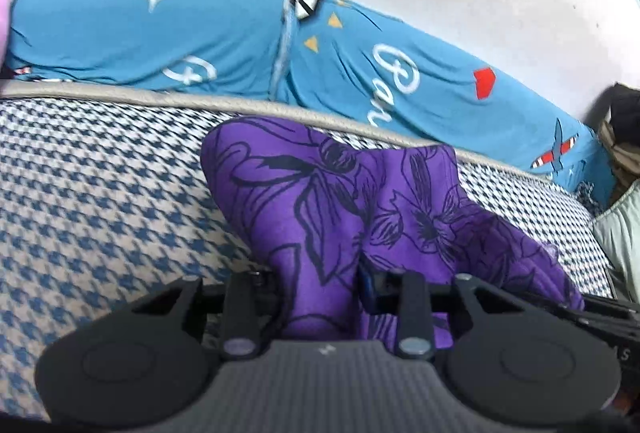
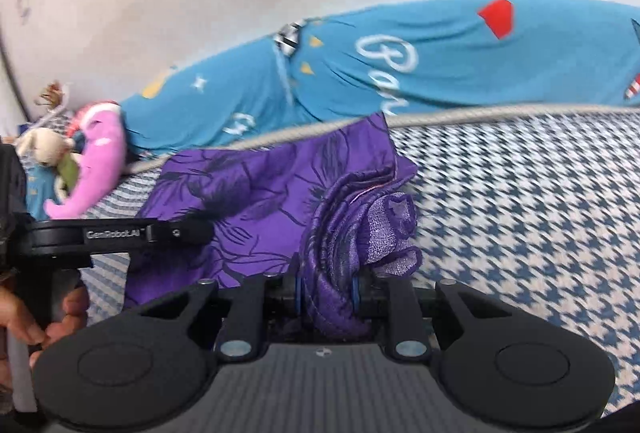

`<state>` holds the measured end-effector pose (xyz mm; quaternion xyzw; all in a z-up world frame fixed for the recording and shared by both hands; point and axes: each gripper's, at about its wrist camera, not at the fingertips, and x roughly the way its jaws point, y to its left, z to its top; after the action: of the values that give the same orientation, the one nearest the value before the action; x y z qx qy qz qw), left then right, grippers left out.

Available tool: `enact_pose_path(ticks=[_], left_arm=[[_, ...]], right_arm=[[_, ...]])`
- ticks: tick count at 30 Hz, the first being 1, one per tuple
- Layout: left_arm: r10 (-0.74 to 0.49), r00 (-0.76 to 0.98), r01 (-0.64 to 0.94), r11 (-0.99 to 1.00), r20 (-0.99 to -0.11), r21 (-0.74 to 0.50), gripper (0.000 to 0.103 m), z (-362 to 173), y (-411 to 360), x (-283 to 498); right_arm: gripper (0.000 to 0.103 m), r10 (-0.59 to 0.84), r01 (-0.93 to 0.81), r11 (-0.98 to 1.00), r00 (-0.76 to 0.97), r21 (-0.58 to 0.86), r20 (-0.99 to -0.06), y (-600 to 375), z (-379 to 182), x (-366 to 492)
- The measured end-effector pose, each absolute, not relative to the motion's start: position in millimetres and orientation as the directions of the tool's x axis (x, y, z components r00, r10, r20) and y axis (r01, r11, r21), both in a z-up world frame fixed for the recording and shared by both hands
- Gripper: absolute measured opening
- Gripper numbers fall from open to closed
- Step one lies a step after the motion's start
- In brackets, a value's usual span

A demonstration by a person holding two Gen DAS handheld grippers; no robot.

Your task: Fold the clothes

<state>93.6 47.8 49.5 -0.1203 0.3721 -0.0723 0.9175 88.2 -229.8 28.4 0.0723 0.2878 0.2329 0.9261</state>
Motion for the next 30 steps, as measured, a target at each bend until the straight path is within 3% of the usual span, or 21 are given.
enact_pose_path(ticks=[5,10,12,15,18,19,22,25,30], left_arm=[[-0.181,0.716,-0.01,0.963,-0.674,-0.269,0.03,69,79,80],[-0.171,0.666,-0.055,0.96,-0.726,-0.276,0.03,59,106,76],[-0.179,0.656,-0.065,0.954,-0.733,-0.291,0.032,53,112,76],[-0.189,0.653,-0.084,0.944,-0.733,-0.318,0.04,48,120,75],[-0.199,0.65,-0.104,0.933,-0.733,-0.345,0.061,44,128,74],[-0.202,0.65,-0.11,0.929,-0.733,-0.354,0.071,43,131,74],[-0.207,0.648,-0.151,0.908,-0.733,-0.39,0.089,38,141,72],[-0.211,0.644,-0.191,0.887,-0.736,-0.421,0.098,31,149,74],[-0.216,0.633,-0.218,0.872,-0.743,-0.439,0.1,19,153,78]], right_arm=[[0.022,0.533,-0.446,0.846,0.688,0.293,-0.492,-220,24,84],[0.024,0.52,-0.445,0.85,0.625,0.281,-0.582,-204,3,90],[0.029,0.497,-0.439,0.861,0.621,0.255,-0.606,-203,1,92],[0.04,0.483,-0.404,0.872,0.613,0.277,-0.626,-210,0,98],[0.057,0.471,-0.361,0.88,0.591,0.308,-0.655,-222,-2,105],[0.057,0.465,-0.346,0.884,0.586,0.315,-0.663,-228,-3,107],[0.06,0.469,-0.312,0.883,0.566,0.351,-0.678,-239,-5,111],[0.064,0.481,-0.282,0.876,0.553,0.39,-0.68,-242,-9,113],[0.065,0.509,-0.226,0.856,0.526,0.466,-0.681,-240,-20,122]])
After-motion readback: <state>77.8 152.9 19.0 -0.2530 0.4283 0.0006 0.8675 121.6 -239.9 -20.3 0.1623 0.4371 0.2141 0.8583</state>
